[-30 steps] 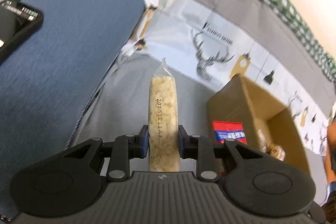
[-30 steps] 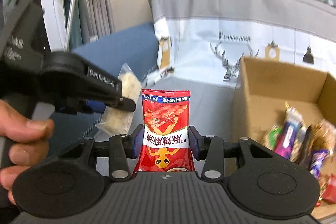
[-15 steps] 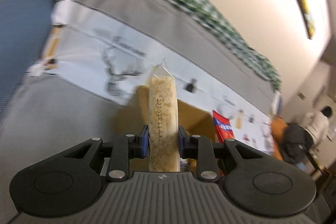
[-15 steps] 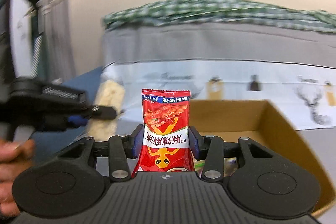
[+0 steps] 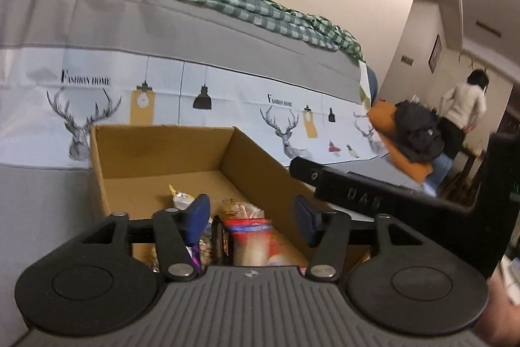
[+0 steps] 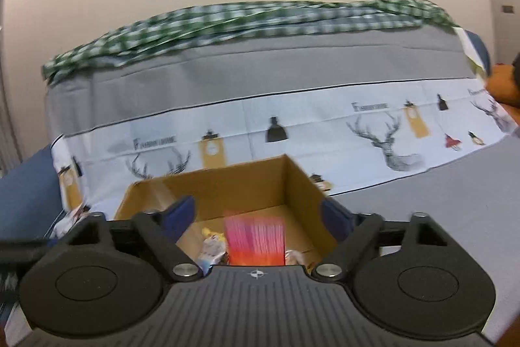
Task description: Organize snacks
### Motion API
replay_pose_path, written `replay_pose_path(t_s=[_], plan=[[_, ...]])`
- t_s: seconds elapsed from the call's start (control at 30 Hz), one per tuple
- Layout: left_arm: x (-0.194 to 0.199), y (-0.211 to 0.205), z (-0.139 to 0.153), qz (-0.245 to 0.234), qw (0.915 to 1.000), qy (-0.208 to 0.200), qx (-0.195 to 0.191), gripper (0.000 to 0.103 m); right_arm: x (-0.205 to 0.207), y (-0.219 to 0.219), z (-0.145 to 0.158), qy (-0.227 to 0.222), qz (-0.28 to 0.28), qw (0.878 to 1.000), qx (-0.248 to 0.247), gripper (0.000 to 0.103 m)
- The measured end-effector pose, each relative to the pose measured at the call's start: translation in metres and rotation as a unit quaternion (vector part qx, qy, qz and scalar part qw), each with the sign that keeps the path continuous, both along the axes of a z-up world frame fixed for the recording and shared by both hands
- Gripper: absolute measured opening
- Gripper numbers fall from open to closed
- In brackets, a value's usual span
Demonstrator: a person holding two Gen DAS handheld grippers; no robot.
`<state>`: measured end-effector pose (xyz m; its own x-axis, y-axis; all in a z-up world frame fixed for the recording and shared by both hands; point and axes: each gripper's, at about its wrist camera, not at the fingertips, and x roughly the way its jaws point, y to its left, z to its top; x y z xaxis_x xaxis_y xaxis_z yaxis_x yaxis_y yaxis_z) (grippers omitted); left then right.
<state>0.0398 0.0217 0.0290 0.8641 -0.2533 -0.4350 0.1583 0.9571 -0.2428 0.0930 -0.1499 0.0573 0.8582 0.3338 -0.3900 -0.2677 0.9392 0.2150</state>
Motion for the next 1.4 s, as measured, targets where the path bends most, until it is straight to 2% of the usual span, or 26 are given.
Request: replay_pose_path(t_s=[0.07, 0.1, 0.17, 0.27, 0.43, 0.5, 0.53, 0.6, 0.67, 0.7, 0.8, 0.93, 1.1, 1.4], plan=[[-0.003, 0.001, -0.001, 0.002, 1.0000, -0.004, 0.006, 0.066, 0.002, -0.004, -0.001, 0.007, -0.003, 1.000, 0.006, 0.090], [-0.005, 0.003, 0.000, 0.004, 0.9999, -0.006, 0.007, 0.068, 0.002, -0.004, -0.001, 0.011, -0.003, 1.000, 0.007, 0.096], [-0.013, 0.004, 0.001, 0.015, 0.9997, -0.013, 0.011, 0.079, 0.001, -0.006, -0.002, 0.017, 0.004, 1.000, 0.011, 0.102], [-0.037, -0.005, 0.011, 0.036, 0.9980, -0.026, 0.044, 0.085, -0.002, -0.009, 0.004, 0.031, 0.016, 0.999, 0.006, 0.102], [-0.076, -0.028, 0.036, 0.072, 0.9949, -0.032, 0.063, 0.089, -0.011, -0.033, 0.028, 0.069, 0.045, 0.997, -0.003, 0.102], [-0.082, -0.039, 0.043, 0.092, 0.9940, -0.017, 0.057, 0.101, -0.021, -0.045, 0.032, 0.074, 0.051, 0.996, -0.016, 0.102], [-0.084, -0.042, 0.044, 0.109, 0.9929, -0.005, 0.049, 0.103, -0.027, -0.049, 0.030, 0.075, 0.052, 0.996, -0.021, 0.102], [-0.086, -0.043, 0.037, 0.140, 0.9897, 0.028, 0.014, 0.103, -0.043, -0.058, 0.018, 0.077, 0.046, 0.996, -0.024, 0.102], [-0.095, -0.040, 0.019, 0.151, 0.9871, 0.044, -0.029, 0.103, -0.055, -0.061, 0.008, 0.092, 0.029, 0.995, -0.015, 0.102], [-0.097, -0.042, 0.007, 0.160, 0.9855, 0.053, -0.023, 0.103, -0.061, -0.060, 0.005, 0.097, 0.032, 0.995, -0.013, 0.102], [-0.088, -0.047, -0.013, 0.168, 0.9795, 0.104, 0.039, 0.103, -0.066, -0.050, -0.007, 0.113, 0.049, 0.992, -0.032, 0.102], [-0.082, -0.037, -0.014, 0.173, 0.9782, 0.097, 0.063, 0.103, -0.066, -0.043, -0.011, 0.112, 0.060, 0.990, -0.053, 0.102], [-0.074, -0.023, -0.017, 0.187, 0.9744, 0.118, 0.044, 0.103, -0.057, -0.039, -0.013, 0.124, 0.059, 0.989, -0.049, 0.102], [-0.068, -0.033, -0.023, 0.179, 0.9734, 0.134, 0.051, 0.103, -0.056, -0.036, -0.013, 0.114, 0.058, 0.990, -0.065, 0.102]])
